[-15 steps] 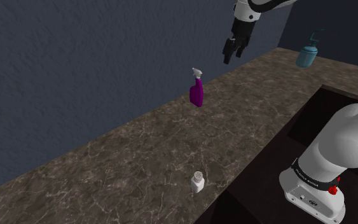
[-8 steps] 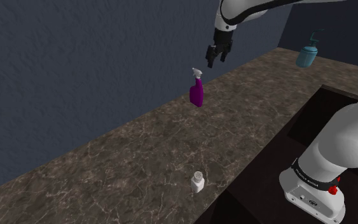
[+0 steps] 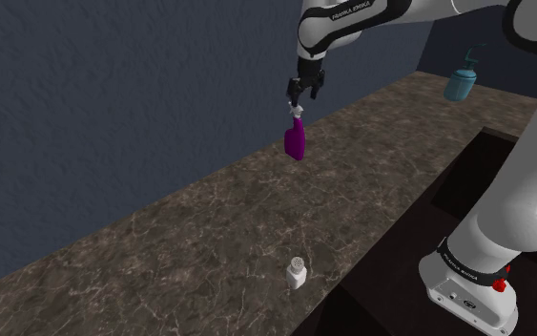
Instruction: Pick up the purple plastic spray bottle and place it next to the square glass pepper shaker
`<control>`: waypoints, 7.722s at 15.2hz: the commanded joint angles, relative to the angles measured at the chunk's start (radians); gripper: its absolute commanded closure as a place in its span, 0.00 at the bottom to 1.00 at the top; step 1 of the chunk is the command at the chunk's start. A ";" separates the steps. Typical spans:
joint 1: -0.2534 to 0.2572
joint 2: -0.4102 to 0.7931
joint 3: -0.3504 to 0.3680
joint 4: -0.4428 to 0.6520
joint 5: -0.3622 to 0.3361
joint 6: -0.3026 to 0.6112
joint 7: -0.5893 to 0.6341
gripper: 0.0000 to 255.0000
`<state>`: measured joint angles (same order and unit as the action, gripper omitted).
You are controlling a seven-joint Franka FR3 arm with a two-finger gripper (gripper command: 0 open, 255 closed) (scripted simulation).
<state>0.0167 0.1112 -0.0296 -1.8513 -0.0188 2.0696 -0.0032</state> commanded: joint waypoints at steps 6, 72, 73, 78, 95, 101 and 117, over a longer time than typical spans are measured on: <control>0.000 0.052 0.000 -0.023 0.001 0.074 0.004 0.00; 0.138 -0.292 0.145 0.090 -0.009 -0.392 0.279 1.00; 0.146 -0.306 0.158 0.084 -0.007 -0.401 0.300 1.00; 0.189 -0.363 0.222 0.073 0.006 -0.449 0.403 1.00; 0.324 -0.350 0.494 0.266 0.034 -0.640 0.807 1.00; 0.378 -0.246 0.623 0.433 -0.007 -0.721 0.988 1.00; 0.417 -0.267 0.672 0.265 0.009 -0.576 1.078 1.00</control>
<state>0.4331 -0.1493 0.6435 -1.5641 -0.0140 1.4759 1.0760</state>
